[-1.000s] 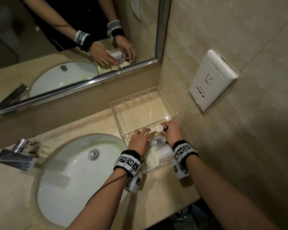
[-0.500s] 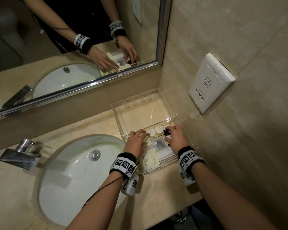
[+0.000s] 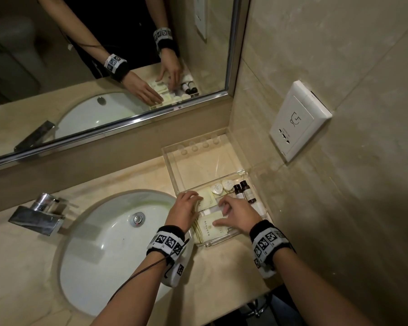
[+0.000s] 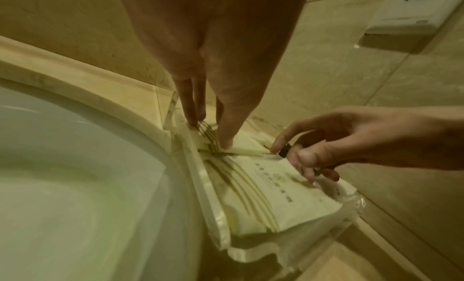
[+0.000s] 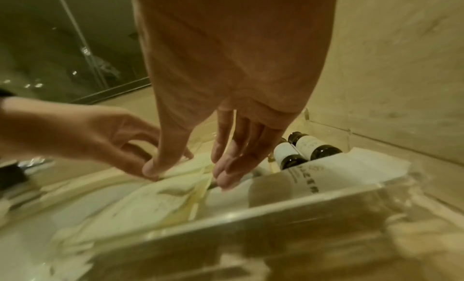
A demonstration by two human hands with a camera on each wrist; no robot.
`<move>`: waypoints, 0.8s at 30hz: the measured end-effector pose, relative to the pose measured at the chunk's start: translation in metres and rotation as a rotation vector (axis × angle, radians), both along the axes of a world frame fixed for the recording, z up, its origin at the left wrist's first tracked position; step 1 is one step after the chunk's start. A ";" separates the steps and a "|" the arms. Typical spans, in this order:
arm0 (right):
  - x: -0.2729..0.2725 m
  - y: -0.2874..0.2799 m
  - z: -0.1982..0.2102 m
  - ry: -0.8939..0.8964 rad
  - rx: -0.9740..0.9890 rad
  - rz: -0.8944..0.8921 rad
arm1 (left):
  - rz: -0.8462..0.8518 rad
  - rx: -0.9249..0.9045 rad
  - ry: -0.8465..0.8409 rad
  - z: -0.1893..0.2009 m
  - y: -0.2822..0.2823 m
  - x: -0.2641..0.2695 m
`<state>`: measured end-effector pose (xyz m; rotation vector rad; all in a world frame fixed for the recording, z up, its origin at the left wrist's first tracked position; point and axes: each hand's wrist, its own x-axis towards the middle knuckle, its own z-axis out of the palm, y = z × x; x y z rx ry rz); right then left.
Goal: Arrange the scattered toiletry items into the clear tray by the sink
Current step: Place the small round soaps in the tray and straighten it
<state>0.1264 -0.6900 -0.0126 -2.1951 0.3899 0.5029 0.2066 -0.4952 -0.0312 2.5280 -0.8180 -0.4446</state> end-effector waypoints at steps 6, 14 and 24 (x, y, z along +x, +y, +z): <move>-0.014 0.001 -0.009 -0.027 -0.055 0.144 | 0.048 -0.023 -0.028 -0.003 0.001 -0.001; -0.016 0.002 -0.008 -0.070 -0.079 0.132 | 0.055 -0.125 -0.041 0.006 0.007 -0.009; -0.022 0.017 -0.005 -0.010 -0.052 -0.038 | 0.015 -0.032 0.258 0.010 0.032 -0.030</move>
